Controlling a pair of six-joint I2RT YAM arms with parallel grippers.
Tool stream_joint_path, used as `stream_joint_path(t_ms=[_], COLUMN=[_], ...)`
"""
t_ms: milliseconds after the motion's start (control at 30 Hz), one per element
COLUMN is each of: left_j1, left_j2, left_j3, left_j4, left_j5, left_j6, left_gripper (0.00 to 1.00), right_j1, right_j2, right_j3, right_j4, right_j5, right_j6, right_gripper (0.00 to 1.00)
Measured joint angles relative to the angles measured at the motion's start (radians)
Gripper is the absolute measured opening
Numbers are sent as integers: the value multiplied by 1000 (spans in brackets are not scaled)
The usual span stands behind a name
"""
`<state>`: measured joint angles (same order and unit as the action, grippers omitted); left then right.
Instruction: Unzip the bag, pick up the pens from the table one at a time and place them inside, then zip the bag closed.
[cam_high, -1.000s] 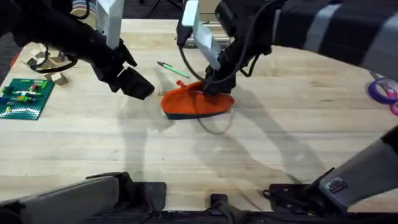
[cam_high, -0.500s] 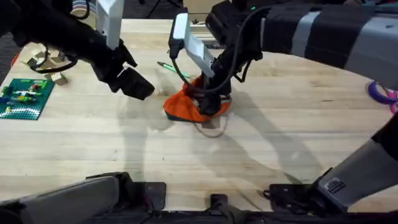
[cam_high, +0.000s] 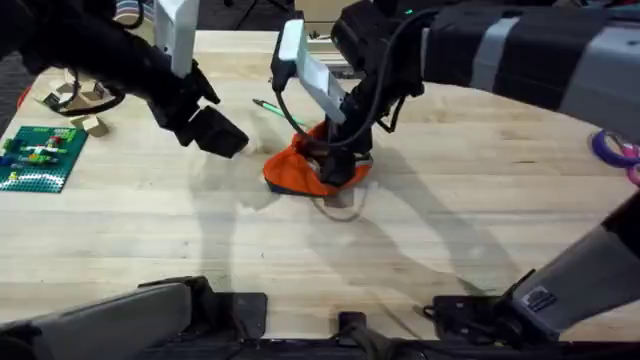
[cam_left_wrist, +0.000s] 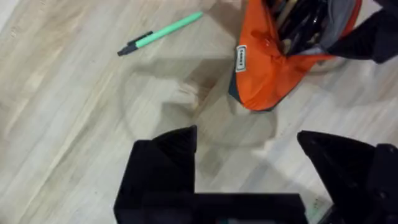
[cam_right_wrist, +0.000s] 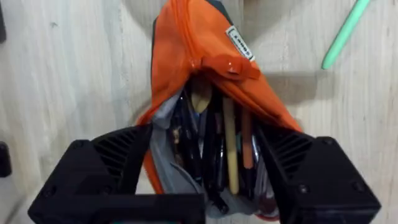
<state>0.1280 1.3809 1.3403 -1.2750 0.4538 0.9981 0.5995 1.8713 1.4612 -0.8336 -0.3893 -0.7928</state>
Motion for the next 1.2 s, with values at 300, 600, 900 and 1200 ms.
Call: stream_joint_path(t_ms=[300, 600, 900, 1200], left_j1=[0, 0, 0, -10], left_j2=[0, 1, 124, 268], left_j3=[0, 0, 2, 2], left_j4=[71, 159, 287, 459], left_j5=[16, 93, 128, 160], left_j6=[6, 172, 253, 274], left_gripper=[994, 993, 992, 992], right_j1=[2, 2, 3, 3], right_j2=[-184, -330, -390, -390], right_j3=[0, 0, 0, 0], right_j4=[-26, -78, -142, -175], right_j5=[-1, -1, -1, -1], right_j6=[16, 23, 55, 89], right_gripper=[998, 998, 998, 998])
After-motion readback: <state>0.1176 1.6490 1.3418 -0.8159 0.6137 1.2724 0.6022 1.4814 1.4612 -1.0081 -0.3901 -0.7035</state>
